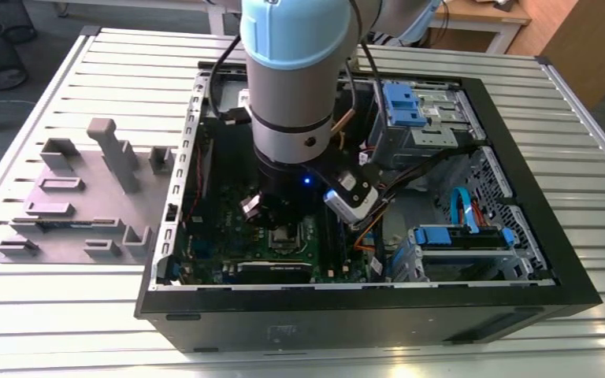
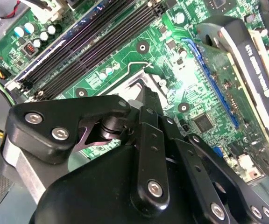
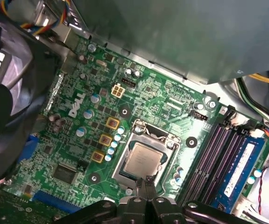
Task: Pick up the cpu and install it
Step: 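Install the first cpu locking lever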
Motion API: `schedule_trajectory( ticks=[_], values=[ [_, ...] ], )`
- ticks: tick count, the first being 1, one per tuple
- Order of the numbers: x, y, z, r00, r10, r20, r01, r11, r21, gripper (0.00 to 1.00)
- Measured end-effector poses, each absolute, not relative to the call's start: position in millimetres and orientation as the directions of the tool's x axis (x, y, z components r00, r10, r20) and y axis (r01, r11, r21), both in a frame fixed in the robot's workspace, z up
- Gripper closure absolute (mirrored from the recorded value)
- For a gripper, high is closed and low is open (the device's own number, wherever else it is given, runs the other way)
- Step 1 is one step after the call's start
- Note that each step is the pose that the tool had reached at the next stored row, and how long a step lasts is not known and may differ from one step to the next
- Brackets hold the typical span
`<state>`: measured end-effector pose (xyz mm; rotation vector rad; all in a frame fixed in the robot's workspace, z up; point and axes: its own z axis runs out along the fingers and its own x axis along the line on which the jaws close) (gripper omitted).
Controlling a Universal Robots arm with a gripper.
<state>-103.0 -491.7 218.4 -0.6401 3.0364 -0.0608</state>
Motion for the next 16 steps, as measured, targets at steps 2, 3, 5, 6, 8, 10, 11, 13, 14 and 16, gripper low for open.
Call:
schedule_trajectory(
  ticks=[2,3,5,6,8,10,11,13,14,16],
  values=[
    [-103.2,-490.5,220.7,-0.914,-0.404,-0.029,-0.403,0.914,-0.046,0.89],
    [-103.2,-489.9,222.2,-0.914,-0.404,-0.029,-0.403,0.914,-0.046,0.89],
    [-103.0,-489.3,224.9,-0.914,-0.404,-0.029,-0.403,0.914,-0.046,0.89],
    [-103.1,-489.2,225.8,-0.914,-0.404,-0.029,-0.403,0.914,-0.046,0.89],
    [-103.1,-489.1,226.5,-0.914,-0.404,-0.029,-0.403,0.914,-0.046,0.89],
    [-103.1,-489.2,226.5,-0.914,-0.404,-0.029,-0.403,0.914,-0.046,0.89],
    [-103.2,-489.2,226.6,-0.914,-0.404,-0.029,-0.403,0.914,-0.046,0.89],
    [-103.1,-489.2,226.7,-0.914,-0.404,-0.029,-0.403,0.914,-0.046,0.89],
    [-103.1,-489.2,226.7,-0.914,-0.404,-0.029,-0.403,0.914,-0.047,0.89],
    [-103.2,-489.2,226.8,-0.914,-0.404,-0.029,-0.403,0.914,-0.047,0.89]
  ],
)
